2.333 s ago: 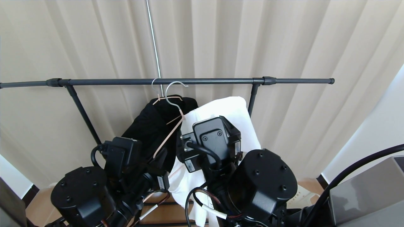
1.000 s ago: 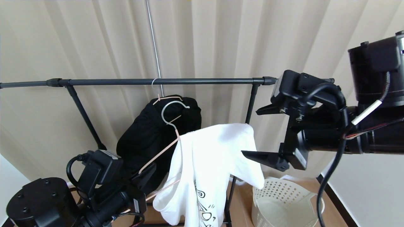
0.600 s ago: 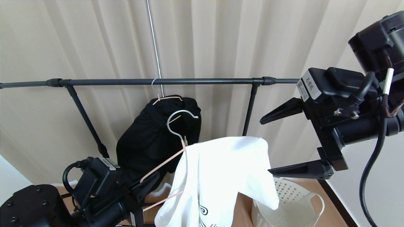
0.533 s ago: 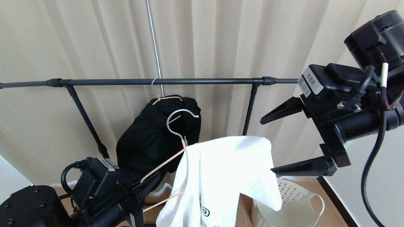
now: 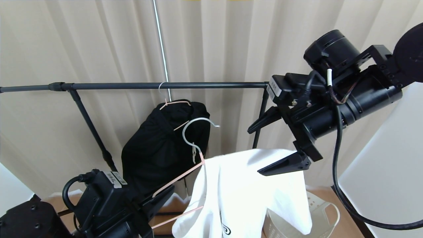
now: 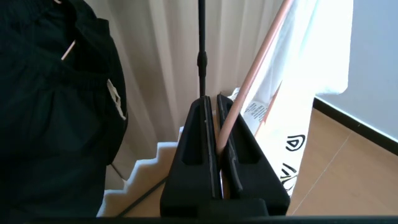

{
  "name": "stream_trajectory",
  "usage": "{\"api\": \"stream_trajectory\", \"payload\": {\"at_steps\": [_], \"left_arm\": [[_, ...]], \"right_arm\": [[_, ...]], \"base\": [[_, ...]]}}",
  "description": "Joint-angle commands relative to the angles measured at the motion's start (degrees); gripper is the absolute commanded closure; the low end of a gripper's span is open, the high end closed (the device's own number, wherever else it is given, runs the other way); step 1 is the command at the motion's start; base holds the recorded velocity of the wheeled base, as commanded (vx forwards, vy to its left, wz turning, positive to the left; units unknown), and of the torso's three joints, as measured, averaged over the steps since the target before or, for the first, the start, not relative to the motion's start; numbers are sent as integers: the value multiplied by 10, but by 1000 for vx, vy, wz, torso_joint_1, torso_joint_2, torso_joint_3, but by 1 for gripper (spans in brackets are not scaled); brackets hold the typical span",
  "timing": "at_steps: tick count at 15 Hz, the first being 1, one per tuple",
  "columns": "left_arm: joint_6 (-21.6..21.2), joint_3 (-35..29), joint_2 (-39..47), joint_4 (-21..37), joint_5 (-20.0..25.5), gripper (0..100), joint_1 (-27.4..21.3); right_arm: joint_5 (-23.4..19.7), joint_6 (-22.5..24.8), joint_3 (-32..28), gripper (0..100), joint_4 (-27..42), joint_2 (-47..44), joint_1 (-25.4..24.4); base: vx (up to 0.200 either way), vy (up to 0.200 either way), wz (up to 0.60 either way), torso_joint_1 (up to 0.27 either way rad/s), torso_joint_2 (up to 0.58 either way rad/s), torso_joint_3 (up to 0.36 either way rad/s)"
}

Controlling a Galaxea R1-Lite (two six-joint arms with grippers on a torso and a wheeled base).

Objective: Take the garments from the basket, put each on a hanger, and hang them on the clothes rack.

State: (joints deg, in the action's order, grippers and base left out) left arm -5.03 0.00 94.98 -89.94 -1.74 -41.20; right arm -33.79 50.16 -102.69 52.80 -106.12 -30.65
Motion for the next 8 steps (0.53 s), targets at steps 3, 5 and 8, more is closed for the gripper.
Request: {"api": "stream_trajectory", "payload": {"at_steps": [3,5,8], "left_arm": [[-1,0,-7,-1,0,100,-13],[-1,0,-8,-1,0,100,-15],[-4,0,-7,-1,-1,100,-23]], "right_arm": [[7,0,-10,0,9,-30,-20],[26,0,-21,0,18,-30,-26],[51,2,-115,0,112,-61,-27]], "base": [[0,0,0,0,0,0],[0,0,0,0,0,0],[0,0,0,0,0,0]]}}
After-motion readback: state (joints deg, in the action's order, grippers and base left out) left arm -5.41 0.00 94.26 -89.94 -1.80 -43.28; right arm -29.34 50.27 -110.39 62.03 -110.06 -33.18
